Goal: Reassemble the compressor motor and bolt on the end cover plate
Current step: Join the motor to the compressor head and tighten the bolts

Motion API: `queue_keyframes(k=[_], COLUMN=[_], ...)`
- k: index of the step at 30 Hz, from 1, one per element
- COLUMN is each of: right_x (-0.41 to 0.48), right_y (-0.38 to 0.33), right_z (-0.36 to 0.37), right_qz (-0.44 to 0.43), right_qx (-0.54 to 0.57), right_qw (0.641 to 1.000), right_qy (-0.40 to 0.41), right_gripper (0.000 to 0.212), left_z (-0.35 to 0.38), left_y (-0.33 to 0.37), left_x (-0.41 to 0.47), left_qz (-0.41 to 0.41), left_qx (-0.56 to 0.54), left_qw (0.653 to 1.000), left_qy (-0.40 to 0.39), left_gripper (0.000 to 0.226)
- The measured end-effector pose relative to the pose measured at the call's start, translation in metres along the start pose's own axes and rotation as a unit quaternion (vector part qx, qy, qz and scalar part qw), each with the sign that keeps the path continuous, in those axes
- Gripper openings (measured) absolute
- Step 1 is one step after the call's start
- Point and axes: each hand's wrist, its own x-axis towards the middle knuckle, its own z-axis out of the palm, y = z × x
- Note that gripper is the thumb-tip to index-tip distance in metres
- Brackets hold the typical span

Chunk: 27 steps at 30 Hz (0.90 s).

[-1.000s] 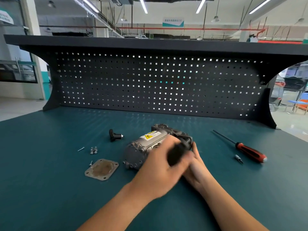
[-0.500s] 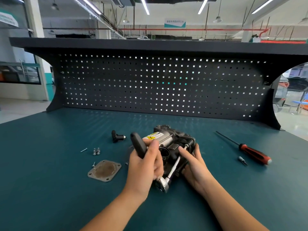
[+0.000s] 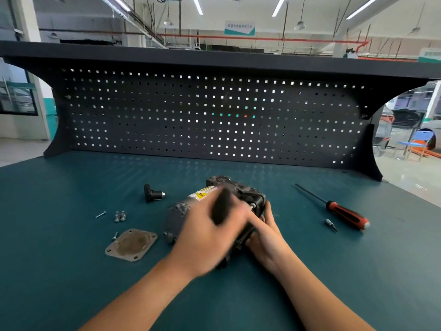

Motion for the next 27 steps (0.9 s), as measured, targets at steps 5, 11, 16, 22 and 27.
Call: queue_keyframes(k=[5, 11, 16, 22, 27], right_x=[-0.001, -0.002, -0.002, 0.002, 0.003], right_y=[-0.001, -0.002, 0.000, 0.001, 0.000], right_z=[0.000, 0.006, 0.005, 0.003, 0.001], right_qz=[-0.007, -0.017, -0.014, 0.001, 0.007], right_qx=[0.024, -0.041, -0.023, 0.017, 0.014], right_qw=[0.999, 0.999, 0.999, 1.000, 1.000], right_qy=[0.020, 0.032, 0.020, 0.018, 0.009], right_gripper=[0.104, 0.123, 0.102, 0.113, 0.121], left_z=[0.008, 0.008, 0.013, -0.012, -0.006], left_y=[-0.010, -0.007, -0.003, -0.020, -0.017], left_x=[-0.013, -0.013, -0.011, 0.005, 0.007], left_qz=[0.231, 0.110, -0.053, -0.251, -0.213], left_qx=[0.414, 0.141, -0.074, -0.339, -0.309], left_qw=[0.815, 0.978, 0.988, 0.823, 0.863], left_qy=[-0.332, -0.105, 0.126, 0.380, 0.338], left_gripper=[0.018, 0.020, 0.017, 0.028, 0.028])
